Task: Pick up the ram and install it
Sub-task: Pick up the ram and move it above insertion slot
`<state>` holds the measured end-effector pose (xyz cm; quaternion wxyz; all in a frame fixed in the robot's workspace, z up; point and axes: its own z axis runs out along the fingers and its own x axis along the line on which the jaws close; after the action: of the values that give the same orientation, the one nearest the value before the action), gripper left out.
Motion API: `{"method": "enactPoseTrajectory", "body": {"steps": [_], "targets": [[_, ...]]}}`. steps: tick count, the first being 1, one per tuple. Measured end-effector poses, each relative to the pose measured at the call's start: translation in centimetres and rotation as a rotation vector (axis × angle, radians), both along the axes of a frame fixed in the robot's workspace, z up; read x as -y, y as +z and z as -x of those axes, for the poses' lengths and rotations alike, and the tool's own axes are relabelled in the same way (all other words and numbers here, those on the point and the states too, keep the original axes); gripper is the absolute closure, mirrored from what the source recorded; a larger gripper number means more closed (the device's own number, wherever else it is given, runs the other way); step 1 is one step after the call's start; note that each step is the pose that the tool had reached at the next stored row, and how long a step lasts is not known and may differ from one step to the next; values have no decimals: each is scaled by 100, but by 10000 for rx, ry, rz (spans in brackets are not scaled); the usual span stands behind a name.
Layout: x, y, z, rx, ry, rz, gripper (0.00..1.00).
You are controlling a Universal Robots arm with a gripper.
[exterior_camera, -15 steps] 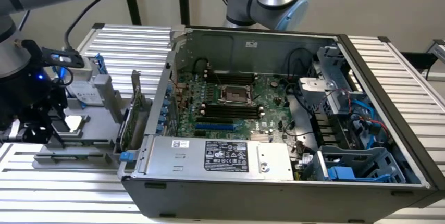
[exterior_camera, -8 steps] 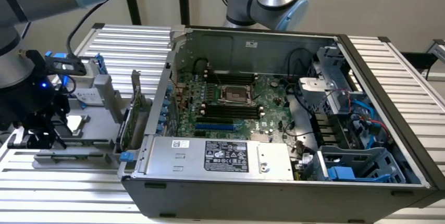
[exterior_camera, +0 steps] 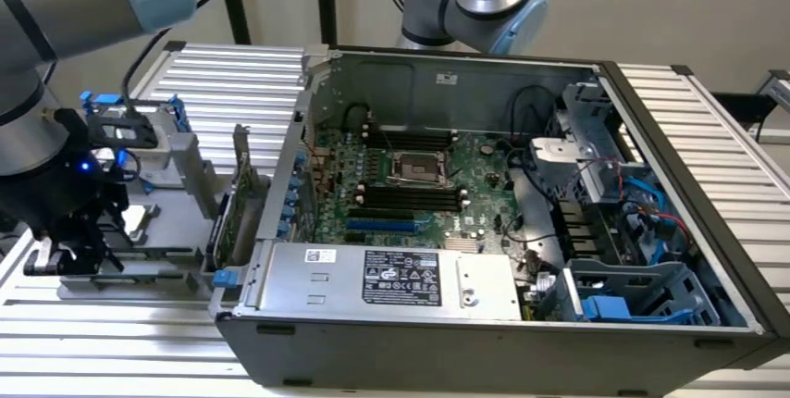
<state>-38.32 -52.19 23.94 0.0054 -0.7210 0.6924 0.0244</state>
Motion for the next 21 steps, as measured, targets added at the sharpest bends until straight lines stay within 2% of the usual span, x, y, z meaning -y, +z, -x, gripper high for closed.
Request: {"method": "enactPoseTrajectory", "body": {"steps": [11, 17, 21], "targets": [[52, -199, 0, 0, 0, -196, 64], [58, -293, 1, -1, -1, -367, 64], [59, -337, 0, -2, -5, -381, 64]]}}
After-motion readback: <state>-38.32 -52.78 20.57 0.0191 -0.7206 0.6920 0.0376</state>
